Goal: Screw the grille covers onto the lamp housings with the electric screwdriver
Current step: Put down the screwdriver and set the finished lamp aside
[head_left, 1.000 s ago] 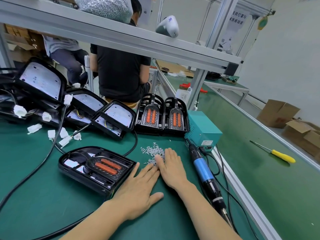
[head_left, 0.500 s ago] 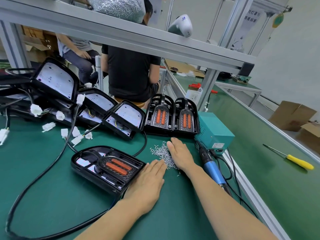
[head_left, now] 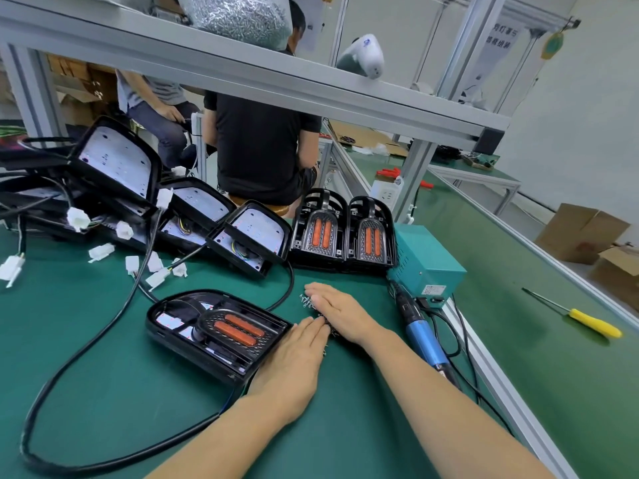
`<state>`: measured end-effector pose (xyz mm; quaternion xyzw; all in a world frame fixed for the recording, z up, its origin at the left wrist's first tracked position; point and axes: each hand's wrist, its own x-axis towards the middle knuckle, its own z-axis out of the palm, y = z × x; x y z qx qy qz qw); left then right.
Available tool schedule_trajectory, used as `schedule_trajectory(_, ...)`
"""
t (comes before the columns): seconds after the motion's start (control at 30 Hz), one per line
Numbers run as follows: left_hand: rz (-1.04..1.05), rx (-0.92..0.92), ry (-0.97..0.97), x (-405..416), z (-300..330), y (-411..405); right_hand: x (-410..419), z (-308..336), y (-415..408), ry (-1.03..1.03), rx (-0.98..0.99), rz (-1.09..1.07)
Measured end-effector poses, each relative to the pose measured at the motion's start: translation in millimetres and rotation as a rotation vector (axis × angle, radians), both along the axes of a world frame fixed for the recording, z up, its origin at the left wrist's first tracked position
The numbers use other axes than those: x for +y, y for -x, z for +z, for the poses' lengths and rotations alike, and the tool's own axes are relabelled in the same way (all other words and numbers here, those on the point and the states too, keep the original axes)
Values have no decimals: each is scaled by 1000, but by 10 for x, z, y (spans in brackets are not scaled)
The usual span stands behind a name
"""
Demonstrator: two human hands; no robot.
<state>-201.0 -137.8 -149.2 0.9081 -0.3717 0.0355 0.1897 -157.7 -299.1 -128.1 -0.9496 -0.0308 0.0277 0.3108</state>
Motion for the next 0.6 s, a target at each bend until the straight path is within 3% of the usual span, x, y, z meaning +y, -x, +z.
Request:
schedule_trajectory(0.23,-44,-88,-6,4,41,39,-71,-27,271,43,-103,-35)
schedule_trajectory(0.4,-66,-206,-83,72,264,157,27,-13,310,67,-33,-75)
schedule_trajectory(0.5,-127,-352,31,153,459,247,161,171,269,55,-149,-139)
schedule_trajectory(0.6,-110,-374,200,318,671,222,414,406,226,-150,-110,-111)
